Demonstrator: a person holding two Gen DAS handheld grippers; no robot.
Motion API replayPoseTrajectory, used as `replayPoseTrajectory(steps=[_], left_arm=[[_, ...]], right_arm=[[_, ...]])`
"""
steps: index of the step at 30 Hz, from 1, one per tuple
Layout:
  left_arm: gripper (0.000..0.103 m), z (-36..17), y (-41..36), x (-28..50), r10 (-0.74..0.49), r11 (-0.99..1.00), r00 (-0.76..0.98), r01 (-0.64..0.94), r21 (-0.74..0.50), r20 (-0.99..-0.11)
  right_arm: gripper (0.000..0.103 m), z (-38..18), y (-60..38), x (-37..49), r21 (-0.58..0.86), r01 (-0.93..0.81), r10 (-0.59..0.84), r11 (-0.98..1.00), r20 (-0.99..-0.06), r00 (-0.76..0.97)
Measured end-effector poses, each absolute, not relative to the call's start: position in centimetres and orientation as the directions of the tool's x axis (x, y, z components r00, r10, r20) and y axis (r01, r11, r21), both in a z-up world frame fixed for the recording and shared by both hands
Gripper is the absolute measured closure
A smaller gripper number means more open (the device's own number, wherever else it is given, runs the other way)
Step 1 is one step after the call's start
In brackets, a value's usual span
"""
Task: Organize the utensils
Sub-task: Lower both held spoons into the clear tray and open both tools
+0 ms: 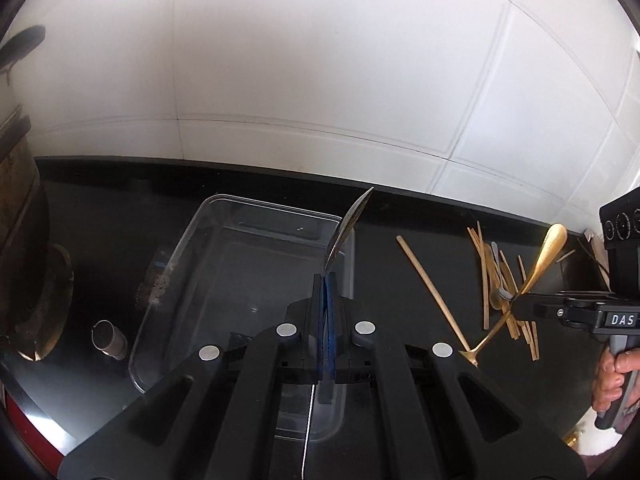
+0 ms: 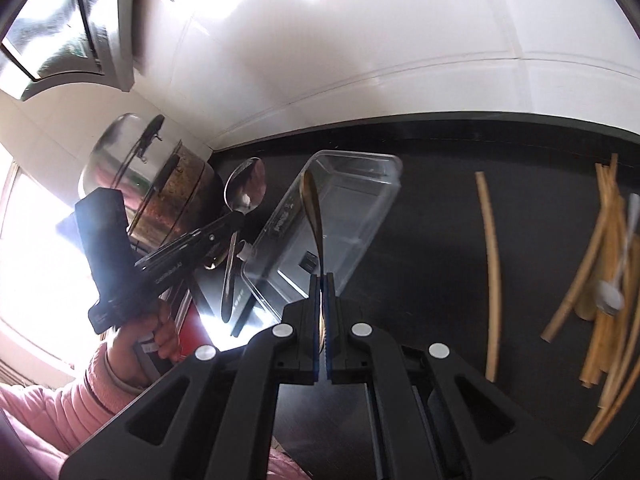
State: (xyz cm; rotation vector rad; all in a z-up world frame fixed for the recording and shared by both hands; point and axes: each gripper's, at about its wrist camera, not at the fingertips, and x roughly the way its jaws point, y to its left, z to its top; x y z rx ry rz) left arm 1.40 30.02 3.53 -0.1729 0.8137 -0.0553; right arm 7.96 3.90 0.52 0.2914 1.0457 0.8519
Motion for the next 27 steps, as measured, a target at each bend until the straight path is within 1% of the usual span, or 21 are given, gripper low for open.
replayPoseTrajectory(steps=[6, 10, 16, 19, 20, 21, 22, 23, 24, 25, 27], left_arm=[[0.103, 2.8, 36.9, 2.8, -0.152, 0.982, 0.667, 0.018, -0.189, -0.729], [0.103, 1.6, 40.2, 4.0, -0.195, 0.972, 0.642, 0.024, -0.234, -0.741], [0.103, -0.4, 42.4, 5.1, -0.239, 0.963, 0.614, 0.048, -0.266, -0.752], [0.103, -1.0, 42.4, 6.0, -0.25, 0.962, 0.6, 0.065, -0.266, -0.759], [0.101, -1.0, 42.5, 6.4, -0.251, 0.961, 0.603, 0.063, -0.269, -0.757], [0.1, -0.8, 42.7, 6.6, -0.244, 0.962, 0.615, 0.054, -0.268, -0.75], [0.081, -0.6, 42.7, 6.7, -0.226, 0.966, 0.62, 0.041, -0.257, -0.751], [0.017, -0.3, 42.8, 6.9, -0.203, 0.97, 0.624, 0.023, -0.242, -0.754], [0.011, 0.0, 43.0, 7.3, -0.174, 0.973, 0.63, -0.005, -0.229, -0.757], [0.006, 0.2, 43.2, 7.4, -0.166, 0.973, 0.636, -0.02, -0.231, -0.754], [0.005, 0.9, 43.6, 7.8, -0.172, 0.965, 0.661, -0.035, -0.259, -0.73]], right_arm=[[0.101, -0.6, 10.9, 10.2, 0.599, -0.43, 0.723, 0.675, -0.653, 0.227], [0.101, -1.5, 13.2, 10.7, 0.596, -0.403, 0.705, 0.695, -0.675, 0.218], [0.101, -3.2, 15.8, 11.3, 0.577, -0.38, 0.671, 0.723, -0.718, 0.186], [0.101, -3.8, 17.4, 12.5, 0.518, -0.367, 0.606, 0.773, -0.774, 0.185], [0.1, -3.7, 17.7, 12.9, 0.496, -0.356, 0.585, 0.792, -0.783, 0.211], [0.092, -3.3, 18.2, 13.0, 0.472, -0.359, 0.569, 0.805, -0.786, 0.242], [0.043, -2.7, 18.3, 13.0, 0.413, -0.376, 0.528, 0.829, -0.8, 0.286], [0.014, -2.3, 18.5, 12.8, 0.355, -0.395, 0.49, 0.847, -0.809, 0.325], [0.007, -1.3, 18.3, 12.2, 0.297, -0.439, 0.478, 0.848, -0.786, 0.393], [0.007, -0.7, 18.1, 11.6, 0.208, -0.464, 0.431, 0.861, -0.782, 0.449], [0.007, -0.4, 17.5, 10.6, 0.061, -0.485, 0.34, 0.872, -0.788, 0.512]])
